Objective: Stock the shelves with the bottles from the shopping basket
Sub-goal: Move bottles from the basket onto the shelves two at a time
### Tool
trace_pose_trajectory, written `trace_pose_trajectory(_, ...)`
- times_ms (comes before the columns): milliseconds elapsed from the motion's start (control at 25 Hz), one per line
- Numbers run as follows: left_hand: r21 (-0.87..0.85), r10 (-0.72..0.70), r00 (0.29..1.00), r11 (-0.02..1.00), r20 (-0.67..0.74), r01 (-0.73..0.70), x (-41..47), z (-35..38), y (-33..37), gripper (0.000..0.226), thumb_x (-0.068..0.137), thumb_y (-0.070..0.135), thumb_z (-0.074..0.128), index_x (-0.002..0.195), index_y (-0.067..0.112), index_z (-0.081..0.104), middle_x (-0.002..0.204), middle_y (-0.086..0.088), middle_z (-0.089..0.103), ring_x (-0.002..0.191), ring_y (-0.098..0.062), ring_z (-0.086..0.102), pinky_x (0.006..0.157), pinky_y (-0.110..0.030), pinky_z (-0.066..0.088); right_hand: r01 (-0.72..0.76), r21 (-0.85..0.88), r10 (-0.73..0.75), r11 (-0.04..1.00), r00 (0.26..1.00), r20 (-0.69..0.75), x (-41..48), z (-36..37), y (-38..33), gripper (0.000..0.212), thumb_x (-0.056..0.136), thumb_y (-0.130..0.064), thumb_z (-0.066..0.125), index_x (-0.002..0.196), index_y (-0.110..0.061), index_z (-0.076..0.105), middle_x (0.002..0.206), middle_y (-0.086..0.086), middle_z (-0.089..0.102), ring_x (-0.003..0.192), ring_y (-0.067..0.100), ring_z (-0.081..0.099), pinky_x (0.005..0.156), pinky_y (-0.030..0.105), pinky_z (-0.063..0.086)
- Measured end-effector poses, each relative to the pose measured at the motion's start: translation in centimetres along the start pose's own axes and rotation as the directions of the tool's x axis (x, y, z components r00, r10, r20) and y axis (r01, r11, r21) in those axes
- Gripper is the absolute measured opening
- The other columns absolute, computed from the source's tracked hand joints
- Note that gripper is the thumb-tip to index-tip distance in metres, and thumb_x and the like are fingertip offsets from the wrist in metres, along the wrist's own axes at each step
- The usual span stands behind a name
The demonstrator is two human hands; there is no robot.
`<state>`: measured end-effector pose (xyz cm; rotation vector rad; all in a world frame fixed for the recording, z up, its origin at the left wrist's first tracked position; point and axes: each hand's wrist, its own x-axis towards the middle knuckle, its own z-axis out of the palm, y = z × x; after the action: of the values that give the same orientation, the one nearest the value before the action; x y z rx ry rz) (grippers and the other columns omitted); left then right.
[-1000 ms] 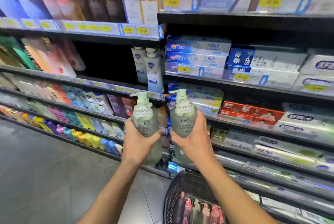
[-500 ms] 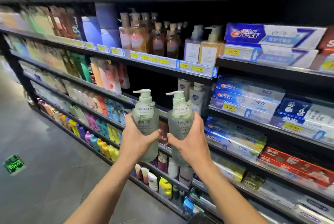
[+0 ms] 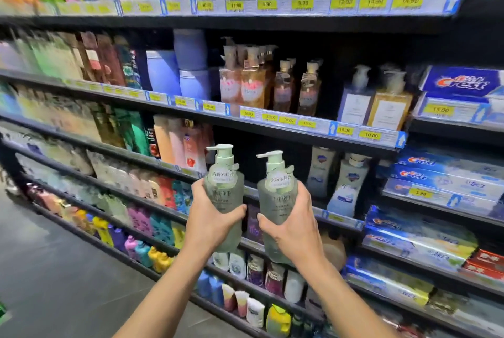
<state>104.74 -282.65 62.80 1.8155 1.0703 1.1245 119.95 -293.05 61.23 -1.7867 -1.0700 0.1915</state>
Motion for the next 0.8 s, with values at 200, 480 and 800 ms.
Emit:
trace_pose_trajectory(200, -0.017, 0.012, 0.999, 1.000, 0.052, -0.012, 6.5, -0.7, -2.7, 0.077, 0.070, 0.025, 0.090, 0.119, 0.030, 0.031, 0.102, 0.027, 0.048, 0.087, 0.014, 0.049, 0.067, -0.006, 0.038, -0.040, 0.039, 0.042, 0.998, 0.998, -0.046, 4.2, 3.7, -0.1, 0.102, 0.069, -0.050, 0.087, 0.148, -0.041, 0.022, 0.144, -0.014, 0.046, 0.125, 0.010, 0.051, 0.100, 0.035, 0.048)
trace_pose_trajectory(480, -0.048, 0.043, 0.998, 0.998, 0.055, -0.040, 14.1, 1.0, -5.8, 0.078, 0.067, 0.025, 0.091, 0.123, 0.024, 0.037, 0.110, 0.018, 0.057, 0.099, 0.011, 0.056, 0.075, -0.006, 0.042, -0.041, 0.115, 0.053, 0.993, 0.993, -0.103, 11.6, 8.5, 1.4, 0.100, 0.069, -0.047, 0.087, 0.145, -0.045, 0.024, 0.144, -0.017, 0.045, 0.125, 0.009, 0.051, 0.100, 0.036, 0.048)
trace_pose_trajectory(800, -0.029, 0.181, 0.980, 0.983, 0.087, -0.179, 21.4, 2.9, -9.5, 0.089, 0.061, 0.031, 0.094, 0.124, 0.036, 0.033, 0.120, 0.006, 0.048, 0.119, -0.016, 0.049, 0.098, -0.034, 0.042, -0.036, 0.046, 0.043, 0.998, 0.985, -0.169, 16.8, 11.8, 1.8, 0.100, 0.065, -0.052, 0.088, 0.145, -0.040, 0.029, 0.138, -0.014, 0.053, 0.125, 0.010, 0.052, 0.101, 0.033, 0.047)
